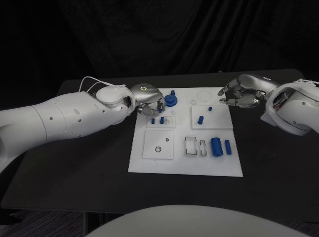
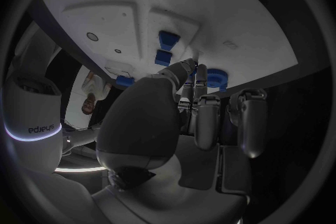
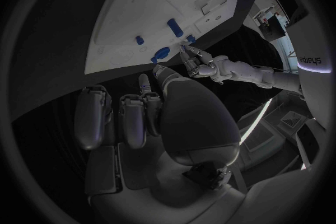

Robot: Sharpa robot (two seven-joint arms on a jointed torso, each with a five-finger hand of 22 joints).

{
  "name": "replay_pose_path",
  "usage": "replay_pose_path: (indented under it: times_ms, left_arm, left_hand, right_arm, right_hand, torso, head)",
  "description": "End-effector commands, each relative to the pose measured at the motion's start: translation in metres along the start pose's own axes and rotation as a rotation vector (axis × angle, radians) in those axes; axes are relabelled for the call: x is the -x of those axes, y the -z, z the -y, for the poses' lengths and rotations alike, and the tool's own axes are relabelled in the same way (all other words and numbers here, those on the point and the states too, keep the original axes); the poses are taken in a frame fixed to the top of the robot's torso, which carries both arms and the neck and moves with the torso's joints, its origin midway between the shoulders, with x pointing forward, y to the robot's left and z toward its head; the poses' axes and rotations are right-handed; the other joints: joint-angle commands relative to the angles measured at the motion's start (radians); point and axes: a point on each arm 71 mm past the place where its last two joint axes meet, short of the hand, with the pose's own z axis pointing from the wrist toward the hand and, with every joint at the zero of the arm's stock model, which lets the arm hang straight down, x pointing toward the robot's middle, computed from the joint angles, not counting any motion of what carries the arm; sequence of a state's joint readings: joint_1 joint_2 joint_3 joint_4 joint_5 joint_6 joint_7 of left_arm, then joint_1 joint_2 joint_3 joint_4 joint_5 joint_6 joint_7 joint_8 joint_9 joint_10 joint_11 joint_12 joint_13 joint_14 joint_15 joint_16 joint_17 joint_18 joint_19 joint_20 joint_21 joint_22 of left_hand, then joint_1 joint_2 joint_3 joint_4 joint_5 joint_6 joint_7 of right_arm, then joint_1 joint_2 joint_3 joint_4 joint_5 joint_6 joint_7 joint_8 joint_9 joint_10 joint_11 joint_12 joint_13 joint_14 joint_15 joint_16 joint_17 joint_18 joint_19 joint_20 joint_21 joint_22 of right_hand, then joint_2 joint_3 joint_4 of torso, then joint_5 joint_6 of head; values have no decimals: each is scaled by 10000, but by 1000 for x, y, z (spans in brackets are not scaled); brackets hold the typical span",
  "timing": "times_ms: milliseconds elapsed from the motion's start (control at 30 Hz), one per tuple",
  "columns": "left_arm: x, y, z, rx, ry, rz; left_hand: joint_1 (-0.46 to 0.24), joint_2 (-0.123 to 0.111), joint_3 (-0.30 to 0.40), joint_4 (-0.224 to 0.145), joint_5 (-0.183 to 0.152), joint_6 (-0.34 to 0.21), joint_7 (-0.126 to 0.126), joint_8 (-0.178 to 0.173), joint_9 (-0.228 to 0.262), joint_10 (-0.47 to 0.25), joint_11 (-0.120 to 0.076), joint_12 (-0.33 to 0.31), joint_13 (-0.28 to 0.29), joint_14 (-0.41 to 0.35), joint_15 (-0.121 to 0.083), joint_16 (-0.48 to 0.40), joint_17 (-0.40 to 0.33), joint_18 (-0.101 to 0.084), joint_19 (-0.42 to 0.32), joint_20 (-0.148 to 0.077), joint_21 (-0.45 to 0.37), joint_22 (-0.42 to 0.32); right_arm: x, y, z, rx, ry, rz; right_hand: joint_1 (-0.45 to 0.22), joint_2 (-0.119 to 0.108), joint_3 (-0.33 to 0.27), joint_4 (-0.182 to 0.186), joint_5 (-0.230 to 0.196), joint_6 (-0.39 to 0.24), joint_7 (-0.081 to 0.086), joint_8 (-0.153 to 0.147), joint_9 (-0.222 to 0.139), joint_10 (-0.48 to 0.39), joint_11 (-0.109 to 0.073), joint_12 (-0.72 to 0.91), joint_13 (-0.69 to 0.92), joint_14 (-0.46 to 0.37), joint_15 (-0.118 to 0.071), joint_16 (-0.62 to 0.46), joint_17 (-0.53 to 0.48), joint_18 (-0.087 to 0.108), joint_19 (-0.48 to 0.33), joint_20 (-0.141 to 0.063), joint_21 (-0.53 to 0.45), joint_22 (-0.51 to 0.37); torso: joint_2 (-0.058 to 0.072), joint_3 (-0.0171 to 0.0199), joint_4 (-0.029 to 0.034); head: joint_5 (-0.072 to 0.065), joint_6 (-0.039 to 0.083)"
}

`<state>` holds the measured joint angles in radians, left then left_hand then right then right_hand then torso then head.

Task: Assemble the parts on the task board

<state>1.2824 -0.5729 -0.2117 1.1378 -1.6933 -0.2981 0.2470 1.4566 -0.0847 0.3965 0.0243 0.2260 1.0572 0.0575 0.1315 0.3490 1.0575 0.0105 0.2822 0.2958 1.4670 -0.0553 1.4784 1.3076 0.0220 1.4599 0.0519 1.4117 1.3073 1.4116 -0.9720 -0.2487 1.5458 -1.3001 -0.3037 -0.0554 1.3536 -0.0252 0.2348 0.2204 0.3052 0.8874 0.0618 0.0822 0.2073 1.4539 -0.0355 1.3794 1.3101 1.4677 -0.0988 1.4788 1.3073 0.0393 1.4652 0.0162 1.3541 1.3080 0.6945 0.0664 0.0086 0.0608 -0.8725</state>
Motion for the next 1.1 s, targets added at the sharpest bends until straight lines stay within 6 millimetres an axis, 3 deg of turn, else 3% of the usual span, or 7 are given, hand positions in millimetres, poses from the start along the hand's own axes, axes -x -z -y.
replay_pose_path:
  times_ms: [33, 800, 867, 967, 1100]
  left_arm:
    - [-4, 0, 1, -51, -13, -150]
    - [-5, -1, 0, 31, -18, -152]
    - [-5, -1, -1, 28, -17, -162]
    - [-5, 0, -1, 32, -24, -144]
    - [-5, 1, -2, 61, -37, -101]
  left_hand:
    - [139, 54, 16, -62, 44, 17, 76, -18, -14, 76, 13, -41, -13, 315, -9, -50, 985, 187, -52, 37, -29, 2090]
    - [189, 18, 39, -141, 103, 26, 97, -54, -36, 154, 40, -80, -38, 265, 13, -110, 880, 205, -110, 53, -112, 2066]
    - [175, -2, 46, -154, 68, -116, 67, -158, -84, 162, 30, -126, -62, 247, 19, -128, 851, 211, -129, 62, -138, 2058]
    - [96, -143, 100, -160, -183, -1125, -349, -692, -373, 74, -21, -382, -197, 150, -5, -249, 657, 238, -208, 57, -259, 2024]
    - [18, -301, 151, -135, -283, -2010, -687, -706, -652, -99, 86, -649, -335, 144, 54, -262, 625, 236, -208, 92, -283, 2022]
  right_arm:
    - [-1, 1, 1, -181, -6, -13]
    - [-2, 0, 2, -204, -3, -78]
    - [-2, 0, 2, -209, -3, -82]
    - [-2, 1, 2, -220, -3, -82]
    - [-2, 1, 2, -226, -3, -81]
  right_hand:
    - [-41, -12, 10, -38, 22, 58, 4, -17, -10, -53, 24, -34, 693, 760, 69, -33, 1347, 93, 195, 46, -46, 1985]
    - [-27, -9, 28, -67, 19, 64, 13, -24, -20, -53, 30, -34, 692, 759, 70, -36, 1342, 92, 198, 46, -39, 1988]
    - [-27, -9, 28, -67, 19, 64, 13, -24, -20, -53, 30, -34, 692, 759, 70, -36, 1342, 92, 198, 46, -39, 1988]
    - [-27, -9, 28, -67, 19, 64, 13, -24, -20, -53, 30, -34, 692, 759, 70, -36, 1342, 92, 198, 46, -39, 1988]
    - [-28, -9, 32, -73, 18, 63, 16, -28, -24, -59, 31, -44, 682, 759, 72, -36, 1342, 94, 194, 47, -52, 1984]
  torso:
    - [-2, 0, 1]
    - [0, -2, 6]
    - [0, 0, 8]
    - [3, -2, 11]
    - [0, 0, 5]
  head:
    - [-1, -2]
    - [14, -2]
    - [9, -2]
    - [7, -2]
    - [15, -2]
